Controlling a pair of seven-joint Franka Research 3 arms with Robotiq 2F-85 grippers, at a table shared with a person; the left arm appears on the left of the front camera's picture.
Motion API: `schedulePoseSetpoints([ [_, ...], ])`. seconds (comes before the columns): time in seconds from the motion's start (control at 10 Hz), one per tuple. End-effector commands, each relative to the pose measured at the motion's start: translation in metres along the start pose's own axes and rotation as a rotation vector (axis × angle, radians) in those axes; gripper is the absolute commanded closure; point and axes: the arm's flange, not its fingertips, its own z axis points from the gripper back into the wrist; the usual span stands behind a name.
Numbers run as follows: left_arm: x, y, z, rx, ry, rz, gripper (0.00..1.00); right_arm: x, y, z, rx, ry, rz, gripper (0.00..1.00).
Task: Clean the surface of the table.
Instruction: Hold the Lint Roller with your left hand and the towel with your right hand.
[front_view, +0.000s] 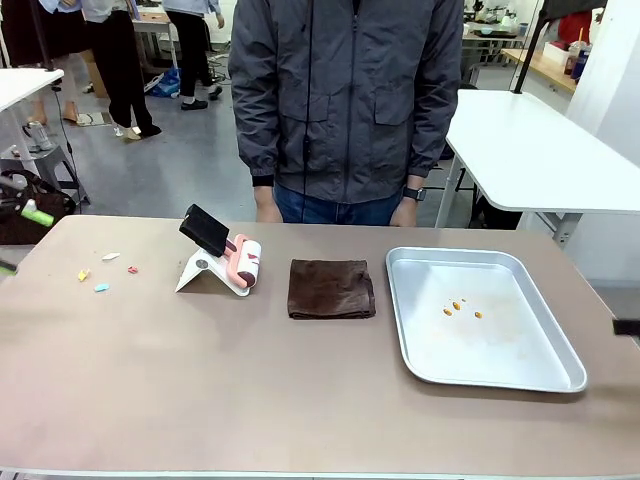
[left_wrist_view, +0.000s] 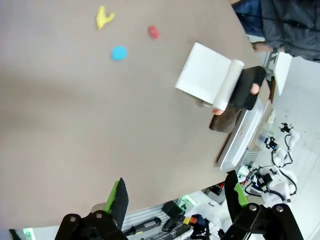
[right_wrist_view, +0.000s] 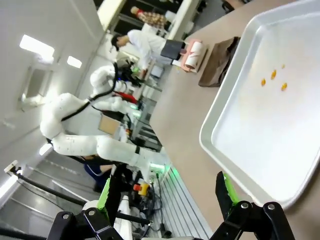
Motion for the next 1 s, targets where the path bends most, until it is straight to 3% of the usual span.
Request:
schedulePoseSetpoints([
  [0.0, -0.001, -0.051, -0.002, -0.008, -0.055, 0.070, 0.00, 0.063, 0.042, -0.026, -0.100, 0.103, 0.047, 0.00],
  [0.1, -0.004, -0.071, -0.005, 0.003, -0.060, 0.044, 0.00, 0.108, 0.065, -0.050, -0.114, 0.161, 0.089, 0.00],
  [0.5, -0.034, -0.144, -0.014, -0.013, -0.126, 0.092, 0.00, 0.218, 0.098, -0.152, -0.199, 0.287, 0.060, 0.00],
  [0.7, -0.045, -0.154, -0.017, -0.034, -0.153, 0.045, 0.00, 0.250, 0.087, -0.223, -0.229, 0.369, -0.045, 0.00],
  [0.9, -0.046, -0.155, -0.021, -0.052, -0.170, 0.065, 0.00, 0.252, 0.069, -0.298, -0.294, 0.489, -0.109, 0.00],
])
